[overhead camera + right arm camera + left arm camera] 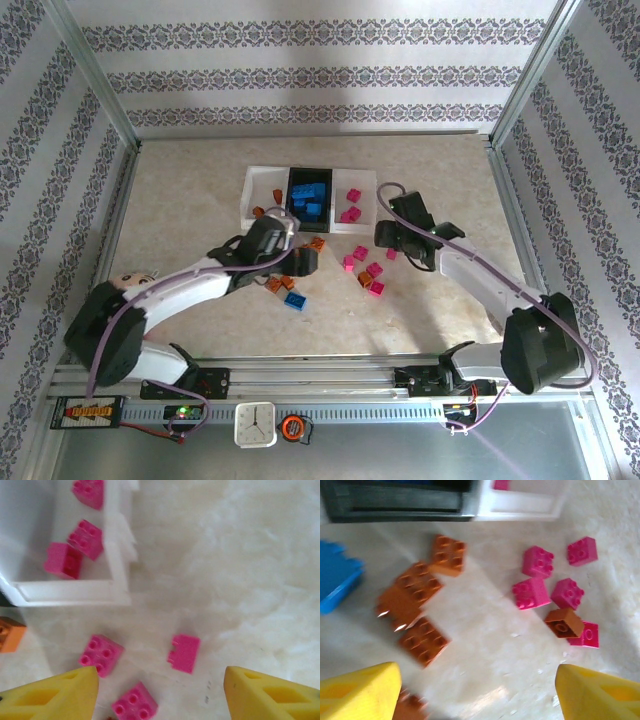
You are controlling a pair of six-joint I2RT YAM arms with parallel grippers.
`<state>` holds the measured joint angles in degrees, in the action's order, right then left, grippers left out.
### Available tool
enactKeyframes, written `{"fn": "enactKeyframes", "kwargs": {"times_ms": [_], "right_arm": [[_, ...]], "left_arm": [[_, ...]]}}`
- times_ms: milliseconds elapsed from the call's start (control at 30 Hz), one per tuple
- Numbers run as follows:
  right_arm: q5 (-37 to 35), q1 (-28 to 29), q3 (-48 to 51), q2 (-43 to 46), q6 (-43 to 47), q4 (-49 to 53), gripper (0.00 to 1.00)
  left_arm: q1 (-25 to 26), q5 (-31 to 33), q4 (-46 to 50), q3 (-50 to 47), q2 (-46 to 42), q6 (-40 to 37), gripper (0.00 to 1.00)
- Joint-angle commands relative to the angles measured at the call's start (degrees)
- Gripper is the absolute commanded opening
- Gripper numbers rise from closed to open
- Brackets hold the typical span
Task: Sort the legos into containers by color
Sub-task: Pick up the lego from the center of the table.
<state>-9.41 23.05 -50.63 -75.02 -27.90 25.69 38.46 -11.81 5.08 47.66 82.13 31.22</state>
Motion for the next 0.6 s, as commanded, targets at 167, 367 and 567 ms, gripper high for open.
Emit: {"fn": "enactKeyframes", "kwargs": {"times_ms": [167, 367, 567], "right_arm": [[0.53, -2.84, 6.39, 10.83, -2.01, 1.12, 0.67], [2.29, -3.91, 8.15, 14.94, -1.8, 1.82, 0.67], [3.91, -4.21, 8.9, 17.18, -1.92, 1.73, 0.67]], "left_arm": [[7.88, 2.71, 1.83, 18.53, 20.85, -5.21, 0.69], [9.35, 5.25, 4.12, 23.65, 28.1, -5.45, 0.65], [9.4, 8.92, 4.18, 25.88, 32.44, -6.15, 0.56]]}}
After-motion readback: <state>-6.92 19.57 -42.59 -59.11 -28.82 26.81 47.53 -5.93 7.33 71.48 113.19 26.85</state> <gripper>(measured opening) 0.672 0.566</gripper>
